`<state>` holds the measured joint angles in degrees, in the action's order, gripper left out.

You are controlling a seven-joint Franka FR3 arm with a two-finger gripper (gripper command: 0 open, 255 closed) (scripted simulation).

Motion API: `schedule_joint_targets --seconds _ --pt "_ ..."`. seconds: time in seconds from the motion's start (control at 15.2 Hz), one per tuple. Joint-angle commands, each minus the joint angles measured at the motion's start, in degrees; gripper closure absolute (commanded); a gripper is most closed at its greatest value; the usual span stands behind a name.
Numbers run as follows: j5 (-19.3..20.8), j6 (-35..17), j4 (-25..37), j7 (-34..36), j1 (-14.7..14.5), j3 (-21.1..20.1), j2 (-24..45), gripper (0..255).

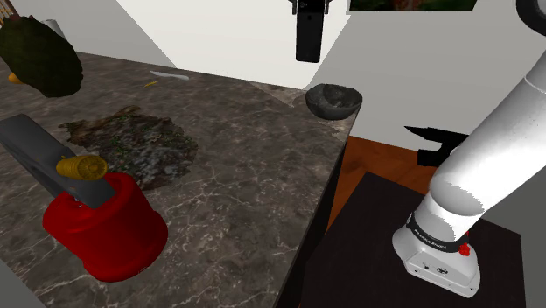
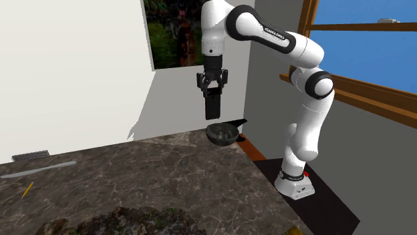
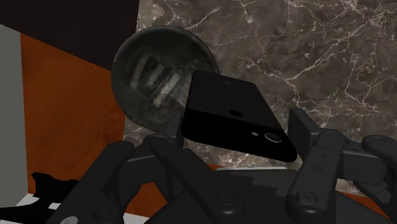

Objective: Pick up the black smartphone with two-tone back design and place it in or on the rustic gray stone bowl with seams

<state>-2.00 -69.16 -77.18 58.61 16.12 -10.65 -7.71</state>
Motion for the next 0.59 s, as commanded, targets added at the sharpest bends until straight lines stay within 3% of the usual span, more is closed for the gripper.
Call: schedule_joint_targets --seconds 0.0,0.33,0.53 --pt "-0.2 0.3 -2.6 -2.9 1.1 1.7 -2.9 255" --pt "0.3 2.3 -5.6 -10.0 3.5 6.3 -7.6 255" --pt "0.3 0.6 -8.7 -10.5 3.6 6.7 -9.1 255"
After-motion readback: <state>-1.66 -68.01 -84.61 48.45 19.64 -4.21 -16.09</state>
